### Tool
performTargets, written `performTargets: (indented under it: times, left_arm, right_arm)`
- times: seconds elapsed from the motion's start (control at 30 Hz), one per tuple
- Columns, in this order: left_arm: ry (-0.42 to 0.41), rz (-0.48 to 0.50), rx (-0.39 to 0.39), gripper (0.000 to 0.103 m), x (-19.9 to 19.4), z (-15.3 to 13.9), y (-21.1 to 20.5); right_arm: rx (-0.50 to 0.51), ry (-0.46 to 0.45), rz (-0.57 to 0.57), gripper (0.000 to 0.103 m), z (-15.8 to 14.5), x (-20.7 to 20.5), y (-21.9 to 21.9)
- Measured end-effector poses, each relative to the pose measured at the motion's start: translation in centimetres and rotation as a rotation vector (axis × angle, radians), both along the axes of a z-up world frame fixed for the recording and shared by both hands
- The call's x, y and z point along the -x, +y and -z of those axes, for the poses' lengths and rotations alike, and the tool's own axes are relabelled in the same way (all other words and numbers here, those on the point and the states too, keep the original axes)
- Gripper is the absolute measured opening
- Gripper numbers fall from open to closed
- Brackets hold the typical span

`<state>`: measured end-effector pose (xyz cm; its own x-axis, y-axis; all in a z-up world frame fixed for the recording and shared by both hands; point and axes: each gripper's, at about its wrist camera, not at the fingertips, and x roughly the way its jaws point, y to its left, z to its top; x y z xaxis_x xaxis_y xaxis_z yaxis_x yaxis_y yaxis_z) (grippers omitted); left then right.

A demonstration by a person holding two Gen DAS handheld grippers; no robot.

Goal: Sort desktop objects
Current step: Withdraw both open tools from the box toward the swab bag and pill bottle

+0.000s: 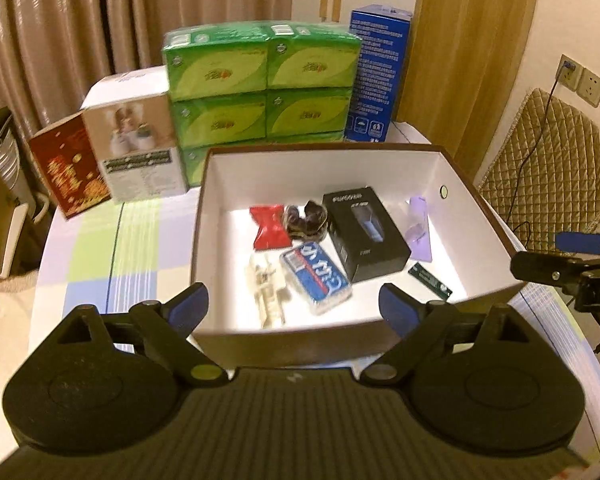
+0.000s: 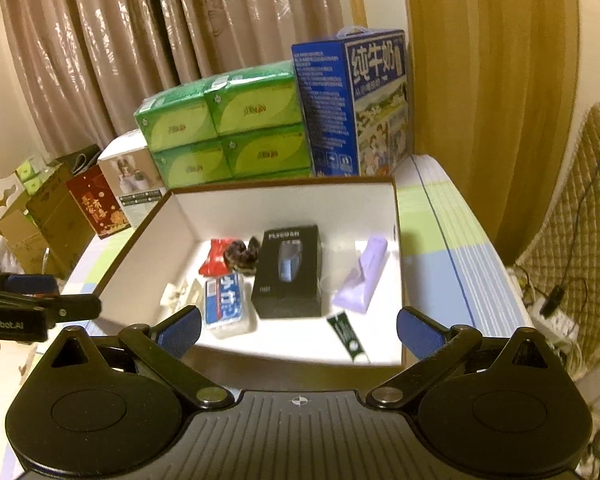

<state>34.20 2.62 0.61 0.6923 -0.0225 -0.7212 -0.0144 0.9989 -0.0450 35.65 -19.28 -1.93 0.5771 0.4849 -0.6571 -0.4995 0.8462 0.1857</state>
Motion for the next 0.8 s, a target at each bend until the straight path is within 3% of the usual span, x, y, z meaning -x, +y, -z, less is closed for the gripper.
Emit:
performTargets:
  times: [0.4,0.8]
  left_arm:
    - [0.062,-0.040,0.007,0.090,6.5,1.7,0.3]
    - [0.119,-0.045,0.011,0.090,9.8,3.2,-1.1]
  right_arm:
    - [0.017,0.047,-0.035,0.101,1.4,5.3,-0.8]
    - [0.037,0.105,-0.055,0.101,2.9,8.6,-1.5]
